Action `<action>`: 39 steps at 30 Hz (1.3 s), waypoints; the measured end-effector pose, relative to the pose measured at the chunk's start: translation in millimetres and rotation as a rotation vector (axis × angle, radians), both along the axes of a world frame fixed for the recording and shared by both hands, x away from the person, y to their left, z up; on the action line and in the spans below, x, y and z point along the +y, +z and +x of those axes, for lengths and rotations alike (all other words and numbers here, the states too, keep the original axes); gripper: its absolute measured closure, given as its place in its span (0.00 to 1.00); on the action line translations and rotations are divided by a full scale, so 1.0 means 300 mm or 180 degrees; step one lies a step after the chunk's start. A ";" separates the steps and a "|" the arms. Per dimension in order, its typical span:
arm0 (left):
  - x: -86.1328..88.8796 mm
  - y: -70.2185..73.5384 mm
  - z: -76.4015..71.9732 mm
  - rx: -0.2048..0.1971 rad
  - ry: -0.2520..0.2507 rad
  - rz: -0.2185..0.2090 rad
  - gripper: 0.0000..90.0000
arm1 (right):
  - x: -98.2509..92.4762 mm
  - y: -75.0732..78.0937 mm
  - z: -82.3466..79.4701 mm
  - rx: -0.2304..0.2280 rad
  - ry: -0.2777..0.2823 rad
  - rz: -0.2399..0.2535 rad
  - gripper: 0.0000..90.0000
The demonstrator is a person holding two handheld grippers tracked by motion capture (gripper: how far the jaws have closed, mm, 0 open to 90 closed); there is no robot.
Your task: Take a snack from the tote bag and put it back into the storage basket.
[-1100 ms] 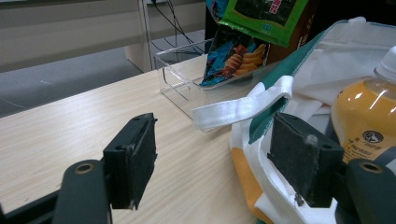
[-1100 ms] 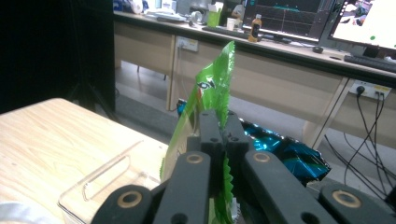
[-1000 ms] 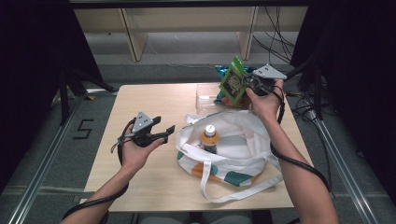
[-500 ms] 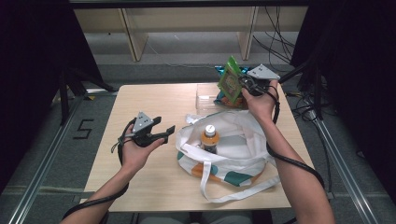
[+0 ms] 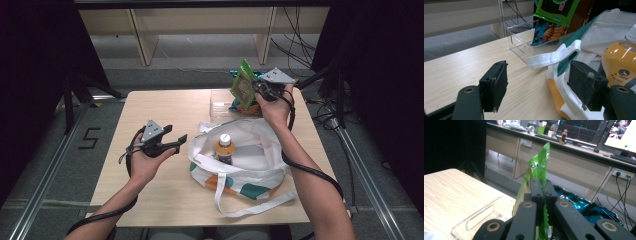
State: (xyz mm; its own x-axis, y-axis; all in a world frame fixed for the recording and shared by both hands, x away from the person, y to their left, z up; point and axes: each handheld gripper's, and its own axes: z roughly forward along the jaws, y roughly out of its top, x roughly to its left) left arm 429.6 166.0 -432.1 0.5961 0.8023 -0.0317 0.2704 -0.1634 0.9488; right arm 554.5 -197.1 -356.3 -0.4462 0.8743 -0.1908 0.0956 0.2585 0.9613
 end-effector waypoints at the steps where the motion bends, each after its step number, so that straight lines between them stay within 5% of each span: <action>1: 0.000 -0.001 0.000 0.0004 -0.0001 0.0000 0.34 | 0.001 -0.001 0.002 -0.0003 0.0005 -0.0007 1.00; 13: -0.001 -0.002 0.001 0.0002 -0.0005 -0.0005 0.34 | 0.012 -0.016 0.027 -0.0017 0.0021 -0.0105 1.00; 15: 0.002 0.000 0.001 0.0001 0.0001 -0.0004 0.34 | 0.017 -0.019 0.029 0.0066 0.0041 -0.0073 1.00; 18: 0.002 -0.002 0.002 0.0009 0.0002 -0.0002 0.34 | 0.019 -0.016 0.034 -0.0030 0.0021 -0.0139 1.00; 39: 0.001 -0.002 0.001 0.0006 -0.0008 -0.0004 0.34 | 0.021 -0.058 0.038 0.0117 0.0026 -0.0285 1.00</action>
State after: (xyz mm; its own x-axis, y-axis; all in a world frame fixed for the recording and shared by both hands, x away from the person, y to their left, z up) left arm 429.8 166.4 -432.8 0.5979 0.8008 -0.0339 0.2718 -0.1628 0.9485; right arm 565.9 -190.7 -373.8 -0.4616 0.8508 -0.2512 0.1280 0.3440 0.9302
